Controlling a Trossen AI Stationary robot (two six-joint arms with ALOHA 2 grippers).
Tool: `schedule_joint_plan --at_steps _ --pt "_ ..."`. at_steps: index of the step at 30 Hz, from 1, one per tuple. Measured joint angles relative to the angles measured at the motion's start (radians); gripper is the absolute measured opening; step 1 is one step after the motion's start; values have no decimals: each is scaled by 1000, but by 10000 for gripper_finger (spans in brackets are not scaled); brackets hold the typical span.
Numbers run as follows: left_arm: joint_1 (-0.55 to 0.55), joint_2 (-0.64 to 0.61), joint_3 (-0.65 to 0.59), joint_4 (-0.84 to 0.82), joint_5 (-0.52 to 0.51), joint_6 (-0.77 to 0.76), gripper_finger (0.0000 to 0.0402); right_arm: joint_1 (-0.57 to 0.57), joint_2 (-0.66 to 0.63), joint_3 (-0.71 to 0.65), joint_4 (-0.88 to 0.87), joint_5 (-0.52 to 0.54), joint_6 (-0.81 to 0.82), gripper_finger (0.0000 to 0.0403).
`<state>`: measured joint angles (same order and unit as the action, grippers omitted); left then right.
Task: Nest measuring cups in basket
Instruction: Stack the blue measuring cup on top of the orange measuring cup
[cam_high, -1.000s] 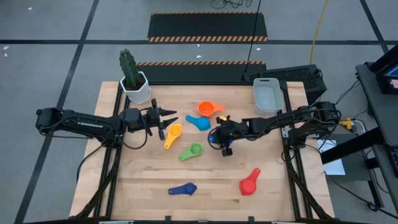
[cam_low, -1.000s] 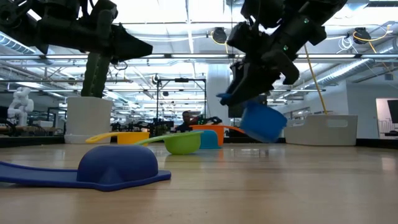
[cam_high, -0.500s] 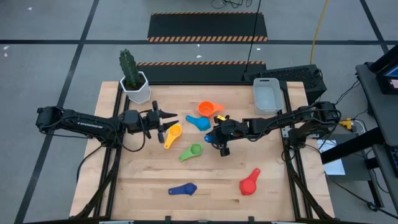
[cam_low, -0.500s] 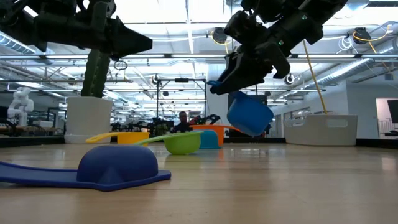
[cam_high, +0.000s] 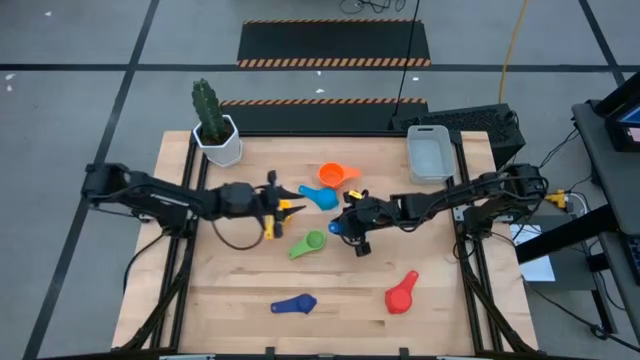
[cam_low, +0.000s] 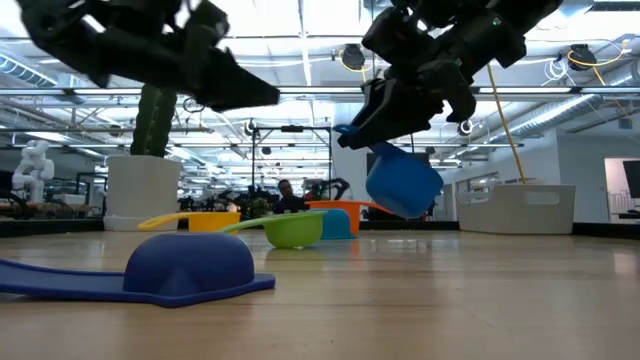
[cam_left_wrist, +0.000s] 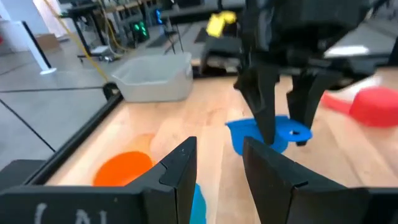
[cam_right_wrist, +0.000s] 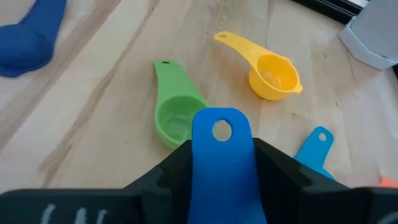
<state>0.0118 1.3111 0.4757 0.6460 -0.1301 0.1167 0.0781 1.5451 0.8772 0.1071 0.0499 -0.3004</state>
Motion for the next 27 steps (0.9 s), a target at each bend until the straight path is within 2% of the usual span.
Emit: schedule_joint_plan --at_steps 5,11,14,20,27 --pt "-14 133 94 0 12 17 134 27 -40 0 -7 0 0 128" --pt "-14 195 156 -8 155 13 134 73 -143 0 -12 -2 0 128" --pt "-14 207 171 -4 183 10 134 98 -191 0 -14 -9 -8 128" --pt "-15 232 175 24 192 4 134 116 -240 0 14 -154 -38 128" --pt "-34 265 179 99 302 5 134 113 -241 0 129 -270 -68 128"
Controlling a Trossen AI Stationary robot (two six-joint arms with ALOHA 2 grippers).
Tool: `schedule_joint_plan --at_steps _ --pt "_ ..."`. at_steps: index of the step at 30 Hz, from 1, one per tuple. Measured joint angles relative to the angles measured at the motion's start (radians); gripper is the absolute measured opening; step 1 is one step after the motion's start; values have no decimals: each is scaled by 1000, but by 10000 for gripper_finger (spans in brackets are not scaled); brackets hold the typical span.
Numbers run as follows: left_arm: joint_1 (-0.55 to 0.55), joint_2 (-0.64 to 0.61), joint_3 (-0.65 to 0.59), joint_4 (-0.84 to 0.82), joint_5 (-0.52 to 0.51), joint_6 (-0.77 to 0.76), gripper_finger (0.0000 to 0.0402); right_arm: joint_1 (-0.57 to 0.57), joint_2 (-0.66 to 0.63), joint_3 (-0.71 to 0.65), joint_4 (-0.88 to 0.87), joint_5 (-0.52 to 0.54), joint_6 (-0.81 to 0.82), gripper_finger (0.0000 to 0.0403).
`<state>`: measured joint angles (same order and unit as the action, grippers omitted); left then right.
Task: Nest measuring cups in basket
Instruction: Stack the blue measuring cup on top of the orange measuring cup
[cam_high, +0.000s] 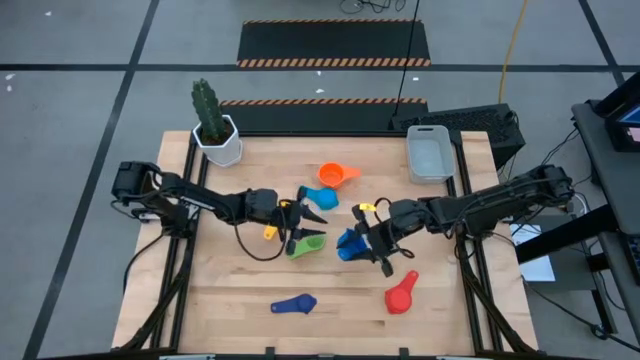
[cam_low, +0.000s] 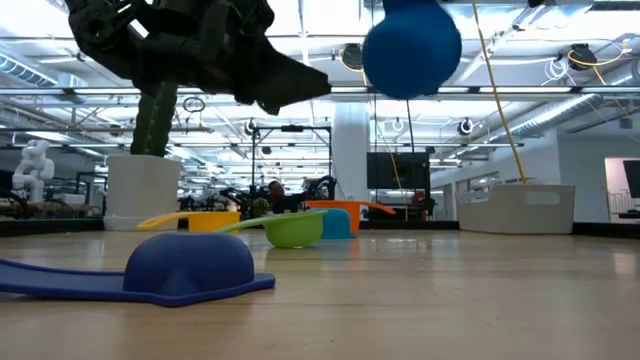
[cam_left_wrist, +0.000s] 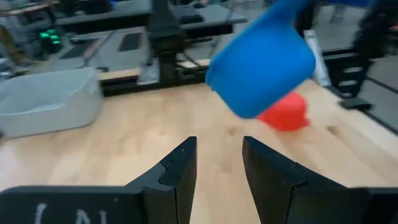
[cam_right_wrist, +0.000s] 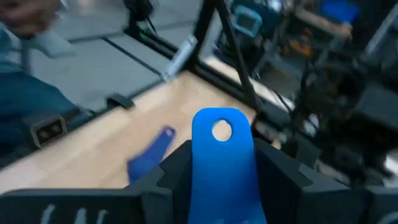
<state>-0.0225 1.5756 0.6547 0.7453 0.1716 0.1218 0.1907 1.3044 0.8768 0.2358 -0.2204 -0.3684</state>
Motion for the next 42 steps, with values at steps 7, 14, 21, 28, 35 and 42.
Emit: schedule_joint_plan --at_steps 7,14,21,28,35,42 --pt "-7 29 48 20 52 4 134 -27 0 -32 87 -143 4 128" --pt "-12 29 58 29 91 -2 134 -67 0 -167 346 -259 21 128" --pt "-19 57 82 100 91 -45 155 -109 23 -235 517 -365 84 128" --pt "-25 181 264 4 92 -134 251 -114 67 -235 566 -380 98 128" --pt "-34 263 366 -36 160 -132 304 -111 73 -237 573 -411 126 128" --pt "-37 270 383 -36 205 -137 279 -113 73 -235 583 -407 118 128"
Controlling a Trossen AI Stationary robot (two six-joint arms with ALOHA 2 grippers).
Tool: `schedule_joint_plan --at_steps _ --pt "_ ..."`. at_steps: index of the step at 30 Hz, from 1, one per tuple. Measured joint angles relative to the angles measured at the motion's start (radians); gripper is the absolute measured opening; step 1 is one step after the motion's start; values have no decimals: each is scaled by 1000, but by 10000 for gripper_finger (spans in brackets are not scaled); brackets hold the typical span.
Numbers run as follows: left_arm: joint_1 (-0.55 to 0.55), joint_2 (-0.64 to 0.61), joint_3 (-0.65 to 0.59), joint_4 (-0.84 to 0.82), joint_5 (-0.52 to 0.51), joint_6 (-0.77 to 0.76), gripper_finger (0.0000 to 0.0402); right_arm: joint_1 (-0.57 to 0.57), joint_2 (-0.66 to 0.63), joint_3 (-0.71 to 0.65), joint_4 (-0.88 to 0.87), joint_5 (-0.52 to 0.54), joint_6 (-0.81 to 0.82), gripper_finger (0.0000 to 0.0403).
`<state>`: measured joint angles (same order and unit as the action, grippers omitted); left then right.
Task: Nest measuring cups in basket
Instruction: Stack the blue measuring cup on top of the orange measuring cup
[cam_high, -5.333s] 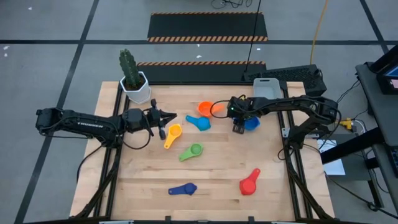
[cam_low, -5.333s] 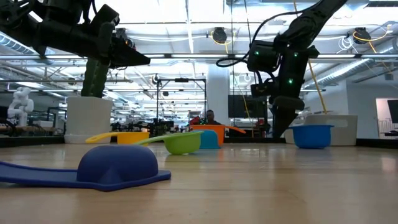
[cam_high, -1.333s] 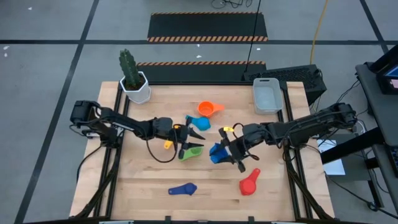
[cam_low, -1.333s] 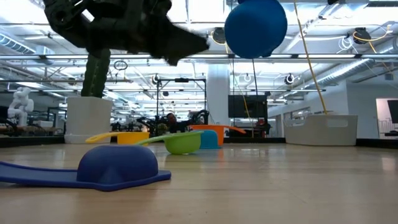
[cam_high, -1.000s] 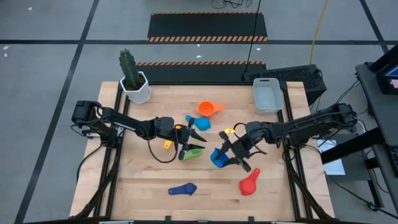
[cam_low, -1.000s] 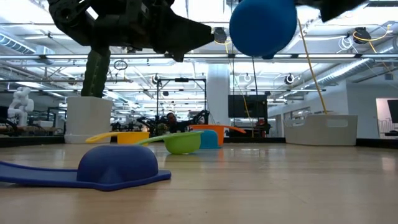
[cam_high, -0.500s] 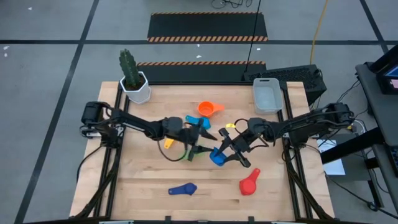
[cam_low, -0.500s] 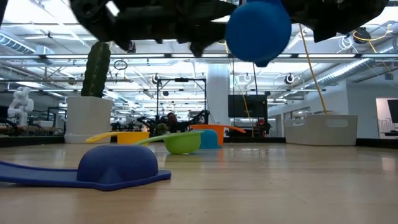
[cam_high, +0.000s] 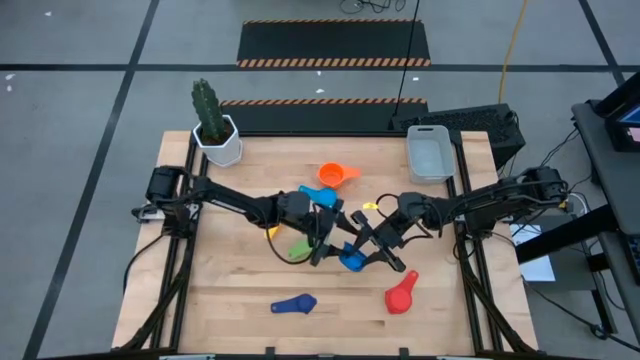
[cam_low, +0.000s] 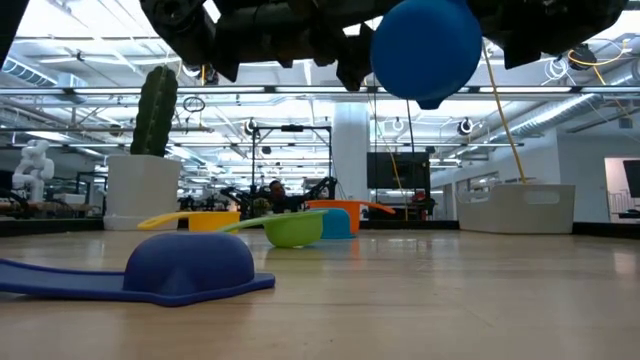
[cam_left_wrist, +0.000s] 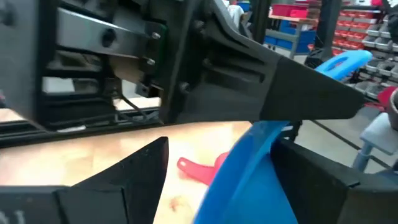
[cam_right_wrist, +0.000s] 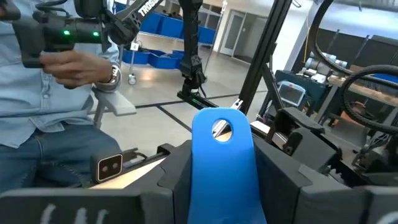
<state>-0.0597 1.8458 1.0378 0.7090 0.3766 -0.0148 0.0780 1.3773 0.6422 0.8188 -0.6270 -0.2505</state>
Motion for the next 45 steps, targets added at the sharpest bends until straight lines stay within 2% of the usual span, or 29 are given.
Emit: schedule_joint_plan --at_steps 6,10,13,19,20,23,30,33,40,45 --pt "-2 0 0 -2 5 4 236 -5 0 0 3 0 -6 128" --pt "-2 0 0 -3 32 31 192 -5 0 0 4 0 -13 128" --pt "-1 0 0 -4 68 57 144 -6 0 0 5 2 -13 128" --pt "8 0 -3 -6 103 66 24 -16 -2 0 -36 1 1 127" --pt "12 0 -4 -9 114 65 15 -20 -2 0 -51 4 3 127" --pt "27 1 -5 -19 151 54 17 -27 -2 0 -69 33 3 129" --pt "41 1 -5 -30 165 39 9 -32 -2 0 -79 49 5 131" --pt "43 1 -5 -43 165 38 11 -32 -3 0 -105 90 8 132" --pt "63 1 -4 -30 120 5 8 -32 -68 3 -207 207 3 132" --pt "62 1 -2 -38 94 6 8 -31 -117 3 -291 254 15 132"
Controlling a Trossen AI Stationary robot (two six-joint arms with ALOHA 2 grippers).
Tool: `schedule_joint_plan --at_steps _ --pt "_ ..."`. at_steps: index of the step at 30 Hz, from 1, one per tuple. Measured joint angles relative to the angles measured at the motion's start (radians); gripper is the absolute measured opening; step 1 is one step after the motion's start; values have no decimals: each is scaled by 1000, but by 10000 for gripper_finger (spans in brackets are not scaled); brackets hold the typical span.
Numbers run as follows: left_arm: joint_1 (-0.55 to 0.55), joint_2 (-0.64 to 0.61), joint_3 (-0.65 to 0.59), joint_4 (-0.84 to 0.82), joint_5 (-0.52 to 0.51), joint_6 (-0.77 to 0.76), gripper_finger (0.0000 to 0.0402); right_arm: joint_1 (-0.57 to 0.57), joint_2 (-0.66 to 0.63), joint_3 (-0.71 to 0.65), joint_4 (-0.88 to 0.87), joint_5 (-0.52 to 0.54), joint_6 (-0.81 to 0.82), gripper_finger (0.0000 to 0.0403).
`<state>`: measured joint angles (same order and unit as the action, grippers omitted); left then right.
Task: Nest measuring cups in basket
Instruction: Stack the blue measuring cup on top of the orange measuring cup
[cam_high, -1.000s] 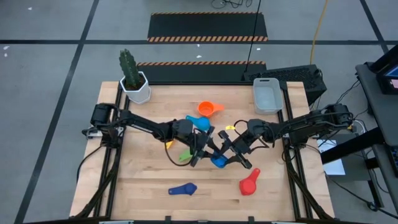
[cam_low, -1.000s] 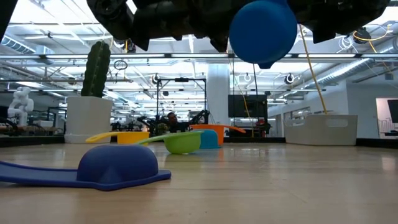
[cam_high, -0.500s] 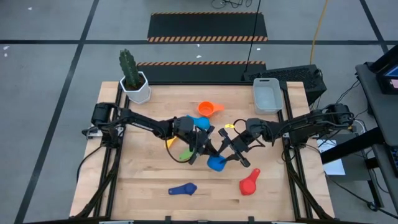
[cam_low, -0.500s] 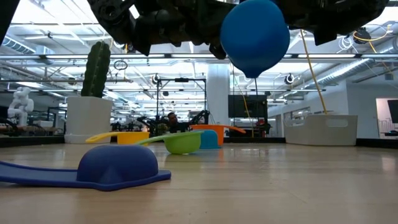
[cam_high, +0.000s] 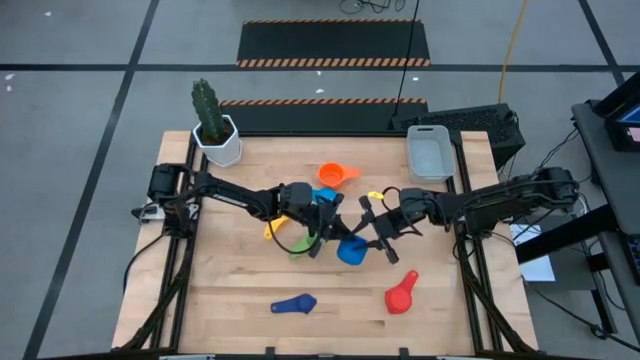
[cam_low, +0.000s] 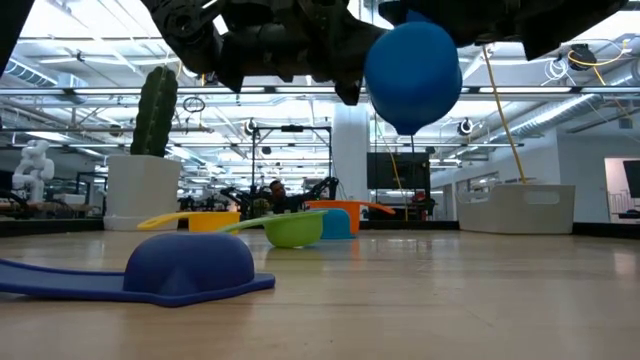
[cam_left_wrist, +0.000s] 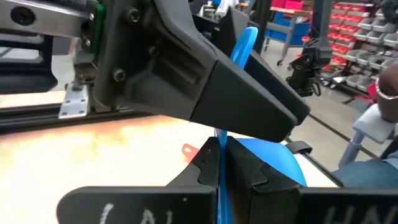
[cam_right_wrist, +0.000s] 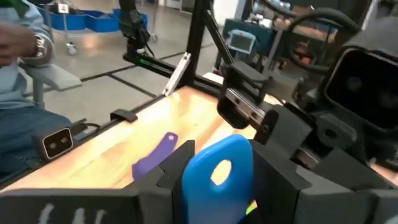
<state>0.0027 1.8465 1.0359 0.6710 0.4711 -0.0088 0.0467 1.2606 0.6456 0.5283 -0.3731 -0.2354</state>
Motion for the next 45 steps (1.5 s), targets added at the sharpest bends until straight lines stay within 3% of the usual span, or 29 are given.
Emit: schedule_joint_plan --at_steps 3,7,13,19,23,28,33,36,41,45 --pt "-1 0 0 -10 -14 3 8 0 -10 0 -19 22 22 133" --pt "1 -1 0 -49 -66 24 8 1 -37 -2 -58 136 58 137" --pt "9 -1 0 -133 -211 41 8 1 -114 -2 -172 316 163 189" --pt "7 -26 0 -255 -428 65 8 55 -154 -2 -266 579 150 258" --pt "-6 -101 0 -400 -613 112 8 109 -154 26 -296 692 108 279" --pt "-30 -188 0 -594 -827 168 8 165 -117 104 -394 812 89 272" --pt "-61 -210 0 -663 -1020 212 8 195 -25 157 -411 957 16 254" --pt "-83 -212 0 -661 -1091 254 8 197 39 177 -414 1029 -31 246" --pt "-112 -211 0 -666 -1215 315 8 180 119 206 -359 1058 -68 236" --pt "-125 -211 0 -671 -1240 352 8 163 164 209 -279 1080 -135 221"
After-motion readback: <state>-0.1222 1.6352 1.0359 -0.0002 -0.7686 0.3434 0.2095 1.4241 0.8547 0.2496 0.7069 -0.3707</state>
